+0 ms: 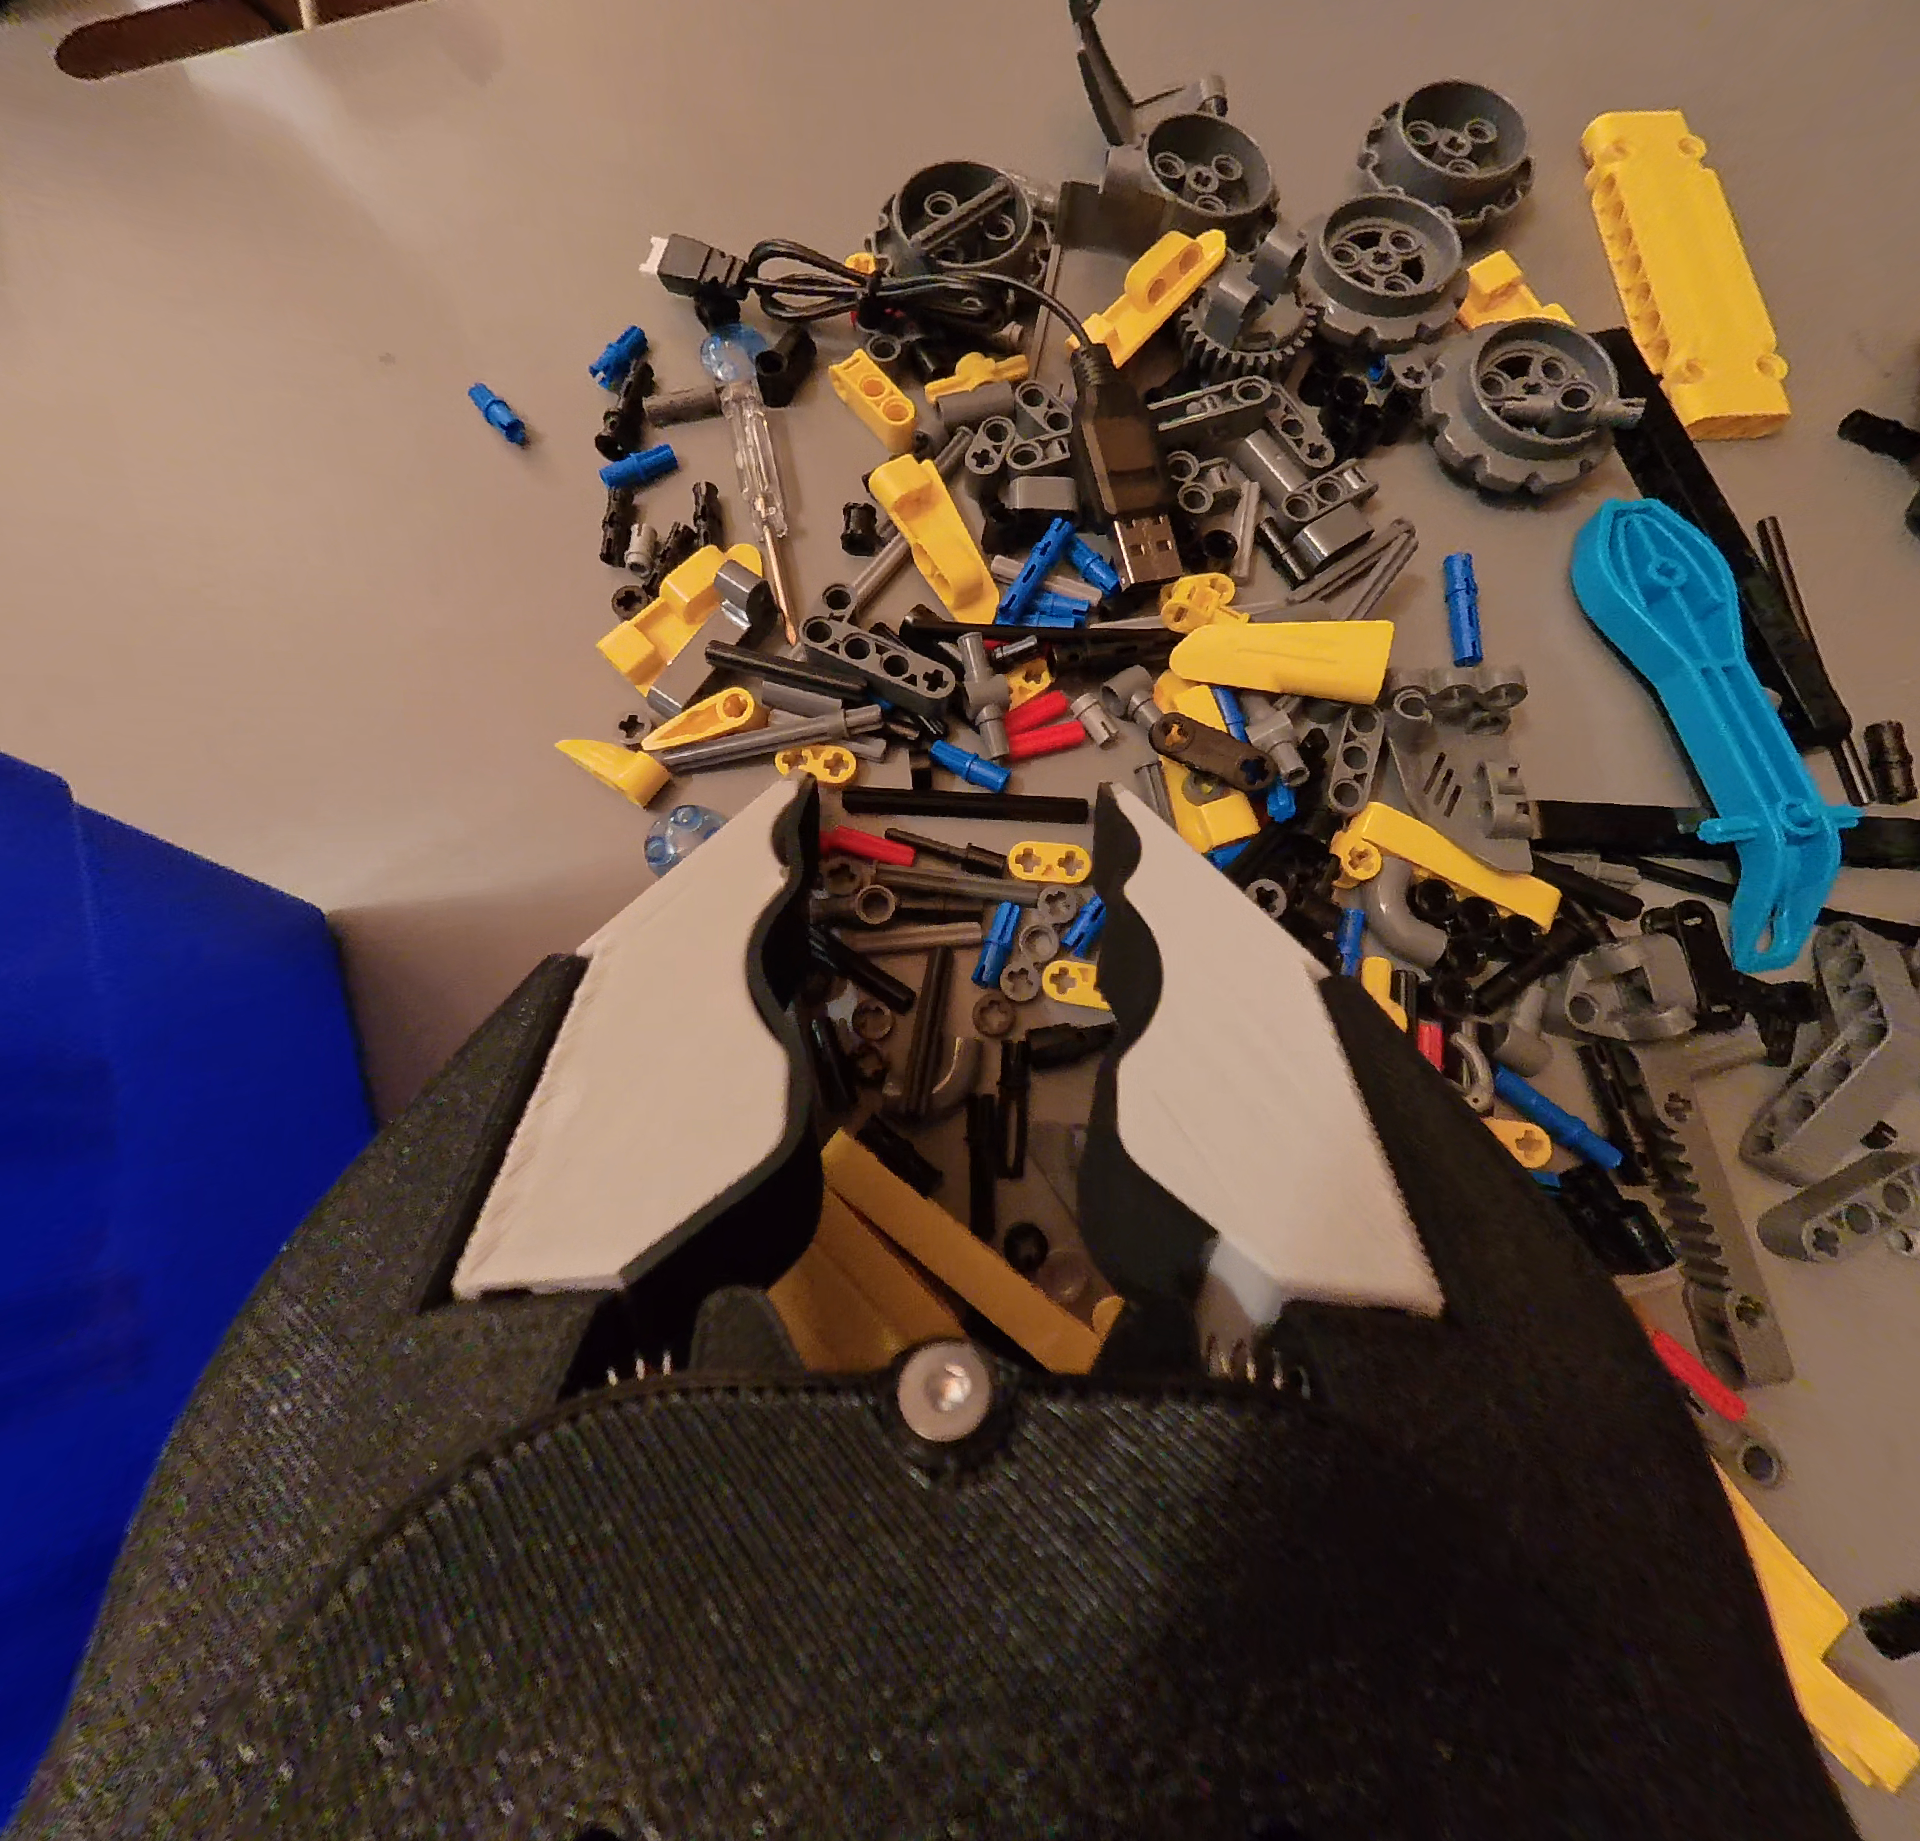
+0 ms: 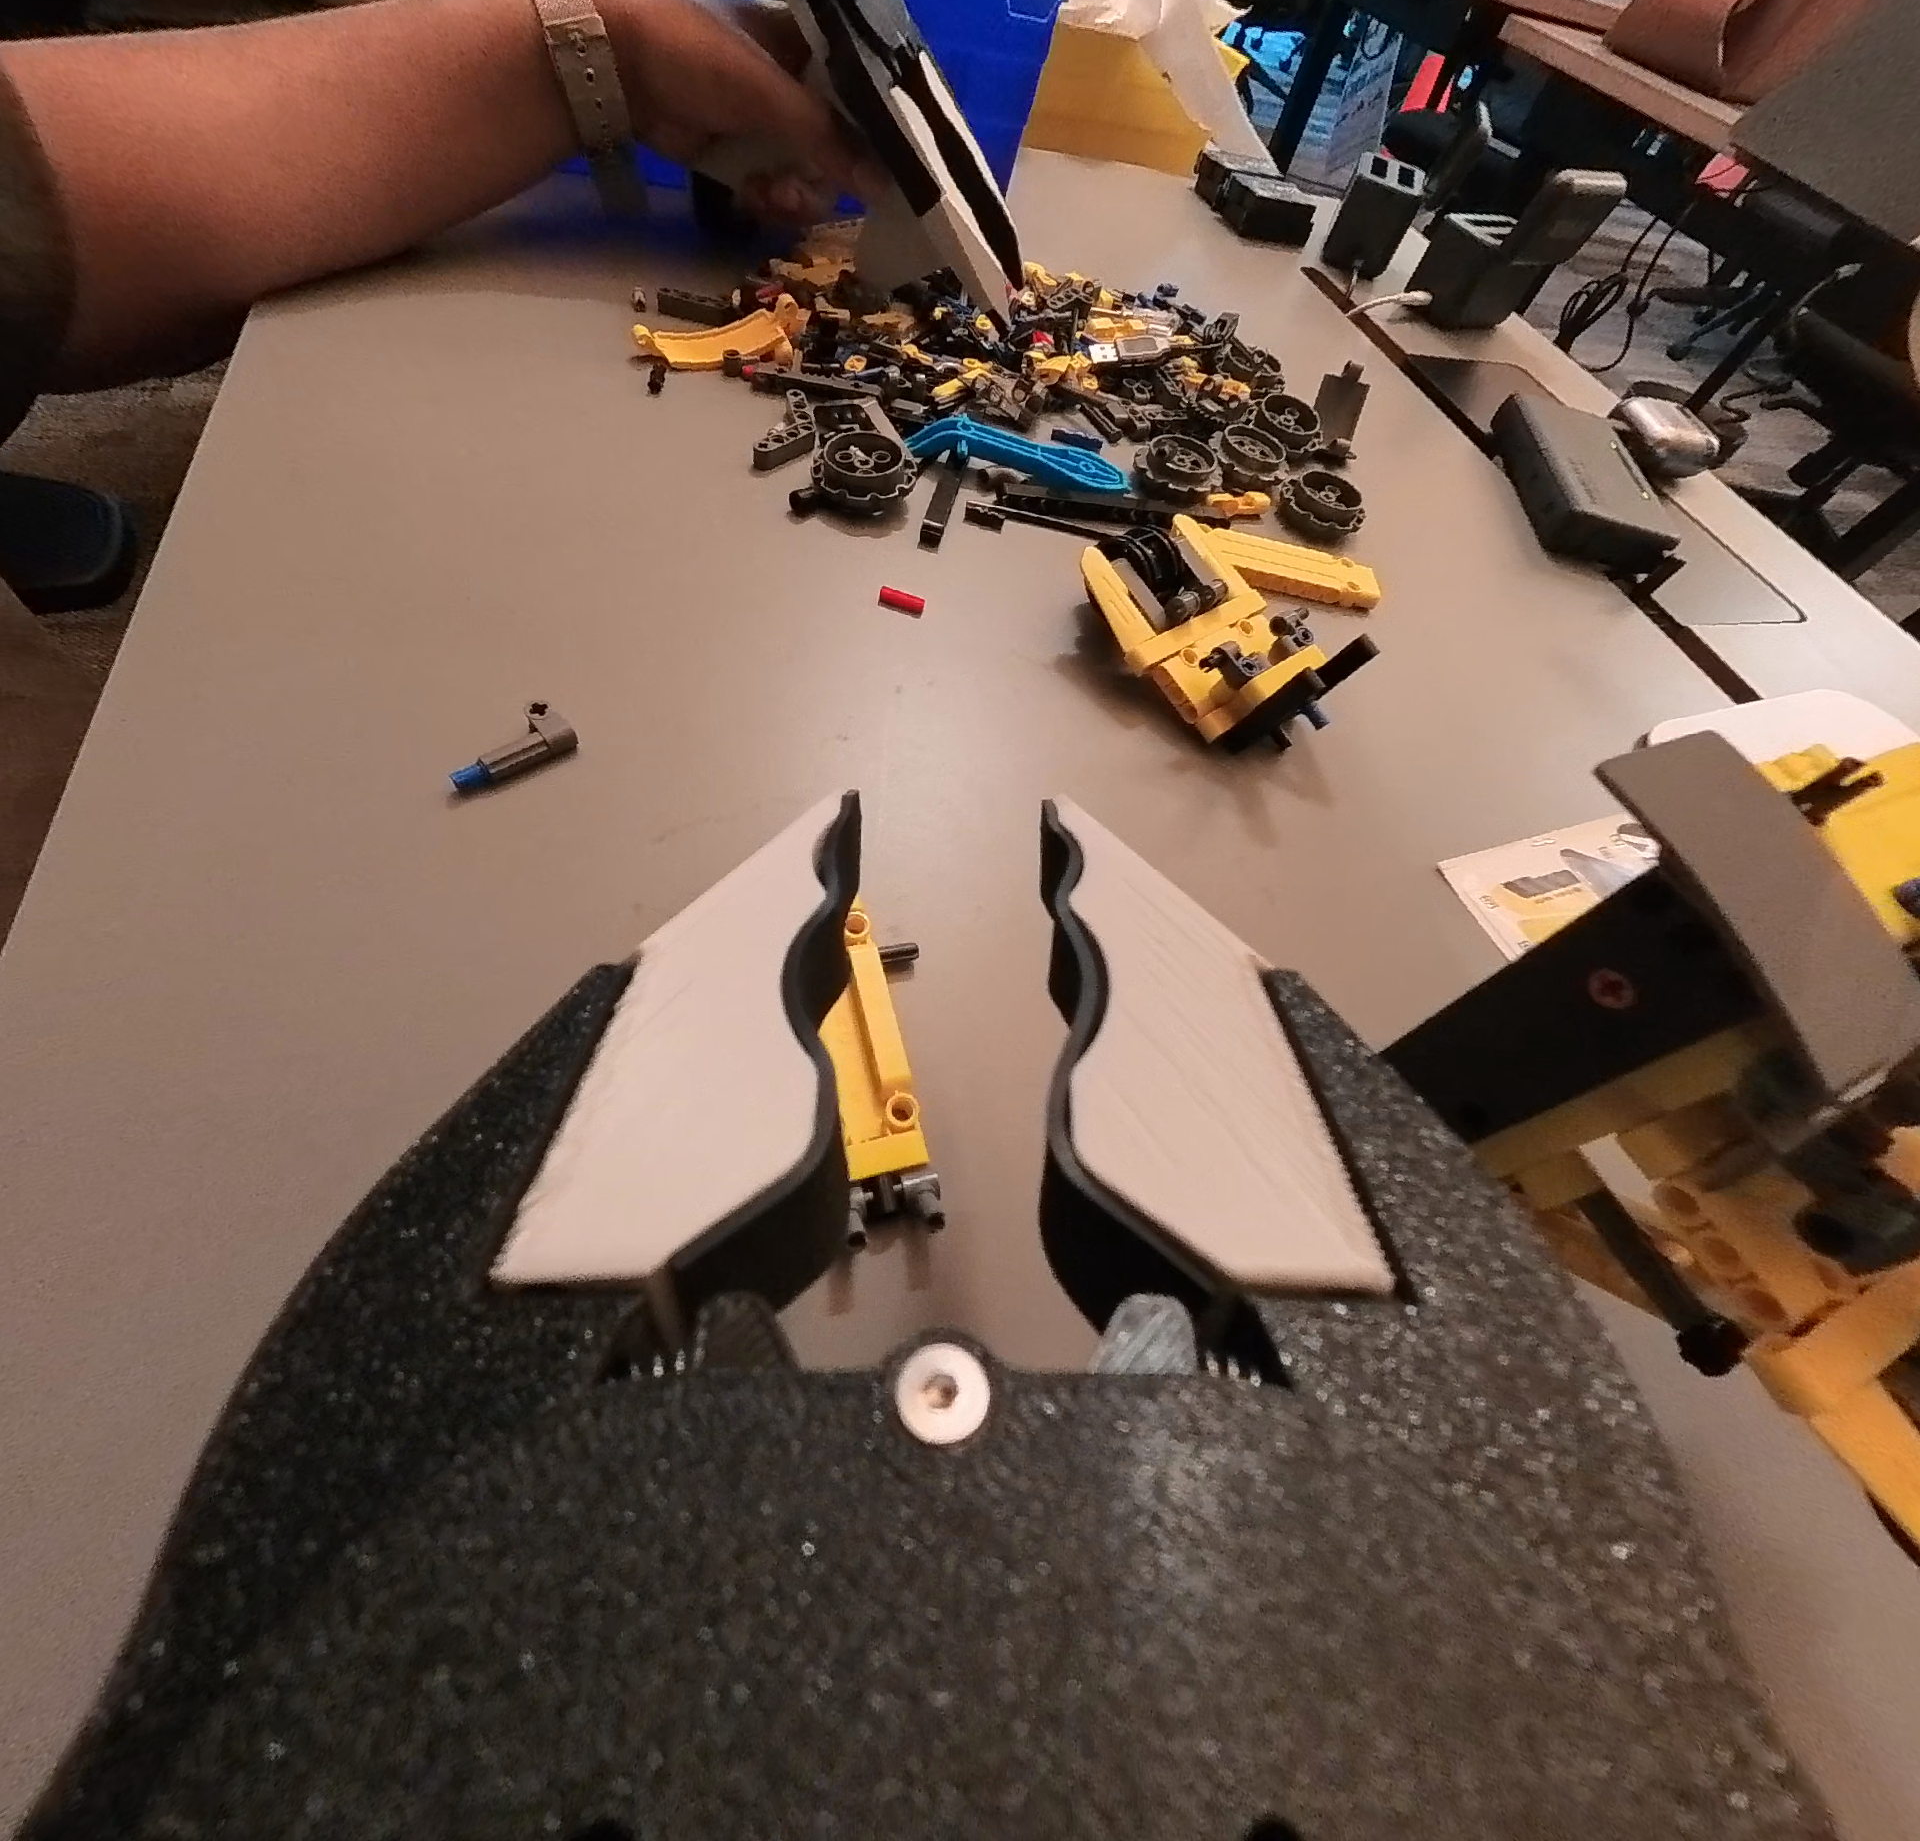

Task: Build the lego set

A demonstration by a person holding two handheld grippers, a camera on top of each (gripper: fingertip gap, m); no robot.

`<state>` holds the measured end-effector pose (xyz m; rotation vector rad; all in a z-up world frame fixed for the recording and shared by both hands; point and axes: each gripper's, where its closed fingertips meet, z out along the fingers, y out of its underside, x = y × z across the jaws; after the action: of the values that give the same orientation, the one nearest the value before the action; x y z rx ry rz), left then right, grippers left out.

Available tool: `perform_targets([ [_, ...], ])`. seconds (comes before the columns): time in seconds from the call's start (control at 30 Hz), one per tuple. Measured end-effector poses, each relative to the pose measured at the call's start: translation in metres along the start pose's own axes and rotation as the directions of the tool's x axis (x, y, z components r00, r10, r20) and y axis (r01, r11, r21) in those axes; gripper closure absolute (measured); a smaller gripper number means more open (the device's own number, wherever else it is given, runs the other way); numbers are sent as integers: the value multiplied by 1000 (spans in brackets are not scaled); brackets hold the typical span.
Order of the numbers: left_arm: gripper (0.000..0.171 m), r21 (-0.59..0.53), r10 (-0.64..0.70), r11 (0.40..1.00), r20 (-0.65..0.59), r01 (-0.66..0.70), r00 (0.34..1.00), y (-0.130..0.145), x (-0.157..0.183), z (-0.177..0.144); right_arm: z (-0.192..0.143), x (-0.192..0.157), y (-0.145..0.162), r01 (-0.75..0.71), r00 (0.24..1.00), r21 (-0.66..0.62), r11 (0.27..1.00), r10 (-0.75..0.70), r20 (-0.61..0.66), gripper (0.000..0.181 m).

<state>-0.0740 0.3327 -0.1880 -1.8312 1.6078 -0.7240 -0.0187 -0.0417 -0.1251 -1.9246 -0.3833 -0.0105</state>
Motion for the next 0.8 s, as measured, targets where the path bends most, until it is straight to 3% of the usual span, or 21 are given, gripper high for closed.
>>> perform_targets([
  [0.27,121,-1,72,997,16,-72,997,-1,5,0,1,0,1,1,1000,-4,1000,-1,1,147],
  [0.37,125,-27,124,992,110,-122,986,-10,-8,-9,2,1,3,-5,1000,-8,1000,5,2,147],
  [0.47,128,4,92,996,51,-93,994,-26,0,-22,4,3,6,-16,1000,-17,1000,16,2,147],
  [0.67,120,-187,9,982,-59,-20,998,-6,5,-14,5,7,9,-34,999,-26,999,34,1,147],
  [0.8,122,-263,54,964,14,-48,998,5,-4,-1,6,9,11,-44,999,-32,999,44,-2,147],
])
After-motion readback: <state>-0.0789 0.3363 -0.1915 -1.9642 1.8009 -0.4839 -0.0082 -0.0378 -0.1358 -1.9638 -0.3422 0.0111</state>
